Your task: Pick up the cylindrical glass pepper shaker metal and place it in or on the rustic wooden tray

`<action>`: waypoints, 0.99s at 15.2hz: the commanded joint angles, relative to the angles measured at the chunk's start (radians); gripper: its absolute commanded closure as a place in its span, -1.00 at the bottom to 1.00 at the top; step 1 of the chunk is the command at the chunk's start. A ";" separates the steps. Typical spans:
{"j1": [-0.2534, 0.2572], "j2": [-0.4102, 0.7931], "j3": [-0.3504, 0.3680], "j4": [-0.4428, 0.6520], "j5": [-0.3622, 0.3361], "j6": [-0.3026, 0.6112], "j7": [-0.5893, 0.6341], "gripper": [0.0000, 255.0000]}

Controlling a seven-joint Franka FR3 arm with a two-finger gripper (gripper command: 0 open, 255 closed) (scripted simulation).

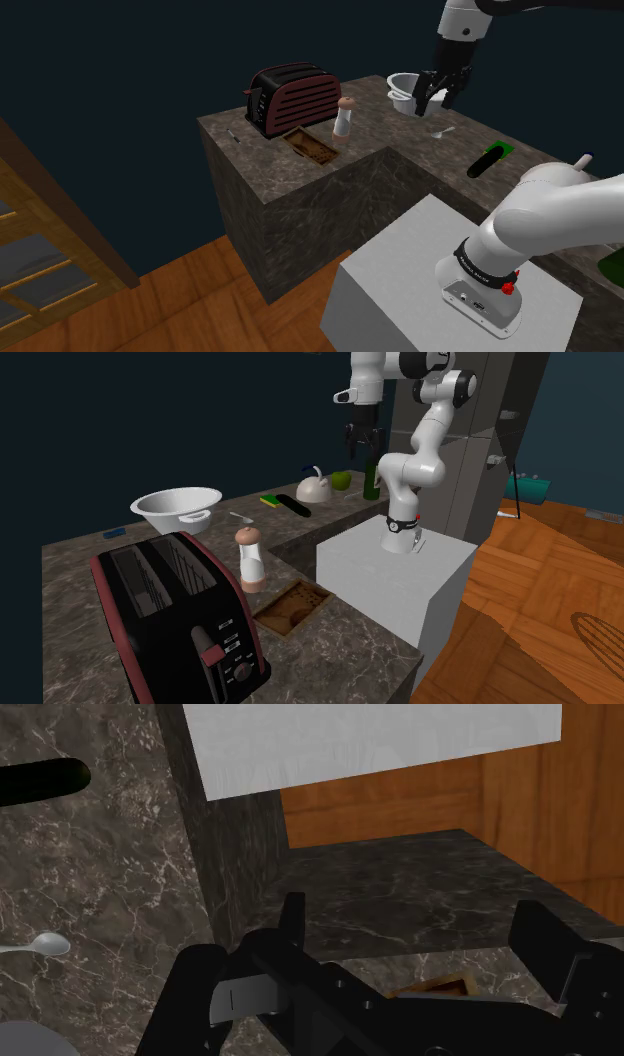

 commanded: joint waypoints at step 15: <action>-0.022 0.558 -0.063 0.302 0.013 0.252 -0.020 -1.00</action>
